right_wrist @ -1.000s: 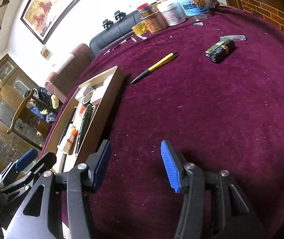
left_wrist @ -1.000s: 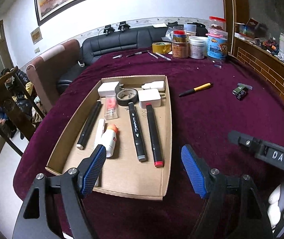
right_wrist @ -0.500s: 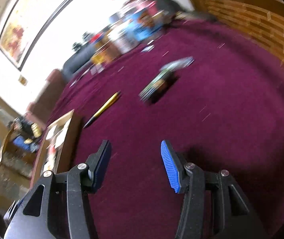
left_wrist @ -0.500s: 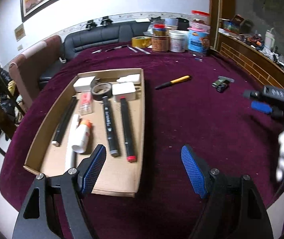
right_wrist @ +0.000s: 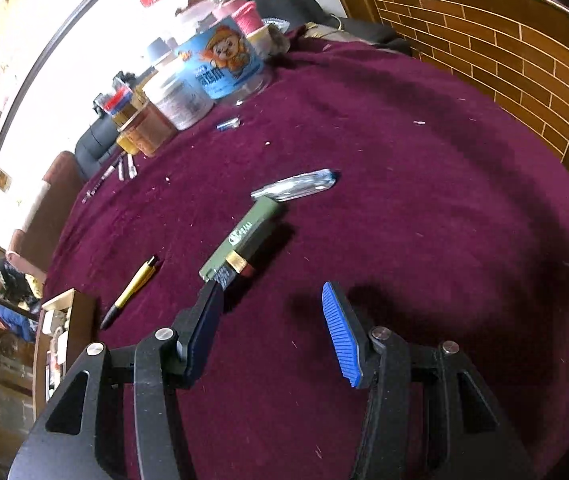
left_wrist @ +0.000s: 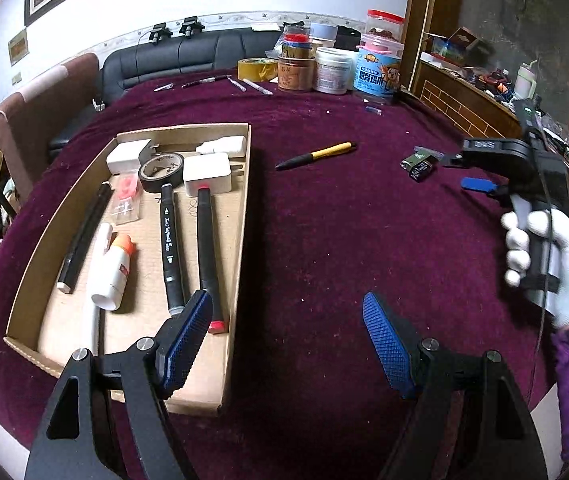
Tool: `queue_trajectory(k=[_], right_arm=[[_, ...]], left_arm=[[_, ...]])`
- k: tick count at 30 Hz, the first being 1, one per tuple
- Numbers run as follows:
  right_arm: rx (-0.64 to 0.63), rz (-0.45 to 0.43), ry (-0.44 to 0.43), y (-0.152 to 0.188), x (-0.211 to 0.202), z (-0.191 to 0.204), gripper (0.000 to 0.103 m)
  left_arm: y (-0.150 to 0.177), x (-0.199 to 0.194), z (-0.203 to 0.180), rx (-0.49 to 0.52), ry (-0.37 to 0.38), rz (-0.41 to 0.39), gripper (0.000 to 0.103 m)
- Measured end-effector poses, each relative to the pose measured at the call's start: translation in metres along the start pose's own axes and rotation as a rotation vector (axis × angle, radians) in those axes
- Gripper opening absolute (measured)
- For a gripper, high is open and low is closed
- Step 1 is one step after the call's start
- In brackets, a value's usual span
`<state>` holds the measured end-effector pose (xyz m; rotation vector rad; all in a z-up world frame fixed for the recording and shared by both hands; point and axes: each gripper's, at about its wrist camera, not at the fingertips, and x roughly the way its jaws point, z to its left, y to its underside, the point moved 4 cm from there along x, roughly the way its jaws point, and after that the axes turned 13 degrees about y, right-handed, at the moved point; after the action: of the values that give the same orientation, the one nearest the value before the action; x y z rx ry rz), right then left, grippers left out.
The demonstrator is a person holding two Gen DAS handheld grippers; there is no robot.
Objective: Organize rigid objects
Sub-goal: 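Reach the right tool to the black tube and grasp it, then grasp the green cylinder with the left tool while the right tool holds the black tube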
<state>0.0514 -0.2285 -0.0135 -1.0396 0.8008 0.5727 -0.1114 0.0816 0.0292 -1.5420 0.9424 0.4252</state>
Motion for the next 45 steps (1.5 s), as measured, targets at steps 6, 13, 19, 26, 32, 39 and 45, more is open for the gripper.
queue_trajectory(k=[6, 13, 19, 26, 32, 39, 45], right_arm=[[-0.051, 0.026, 0.058, -0.014, 0.028, 0.022, 0.050], [-0.142, 0.014, 0.129, -0.012, 0.025, 0.018, 0.017], [-0.065, -0.060, 0.190, -0.008, 0.012, -0.033, 0.016], [0.066, -0.070, 0.000, -0.012, 0.012, -0.058, 0.016], [0.116, -0.042, -0.059, -0.014, 0.015, -0.063, 0.016], [0.135, -0.027, -0.071, -0.014, 0.016, -0.064, 0.016], [0.113, -0.035, -0.045, -0.014, 0.016, -0.061, 0.016]], left_arm=[[-0.004, 0.002, 0.002, -0.008, 0.009, 0.011, 0.073], [-0.012, 0.011, -0.001, -0.030, 0.072, 0.050, 0.073], [-0.045, 0.033, -0.025, -0.020, 0.196, 0.086, 0.072], [-0.109, 0.115, -0.087, 0.207, 0.235, 0.157, 0.072], [-0.140, 0.190, -0.115, 0.299, 0.175, 0.229, 0.072], [-0.152, 0.237, -0.126, 0.359, 0.157, 0.257, 0.073], [-0.149, 0.234, -0.146, 0.408, 0.220, 0.253, 0.018]])
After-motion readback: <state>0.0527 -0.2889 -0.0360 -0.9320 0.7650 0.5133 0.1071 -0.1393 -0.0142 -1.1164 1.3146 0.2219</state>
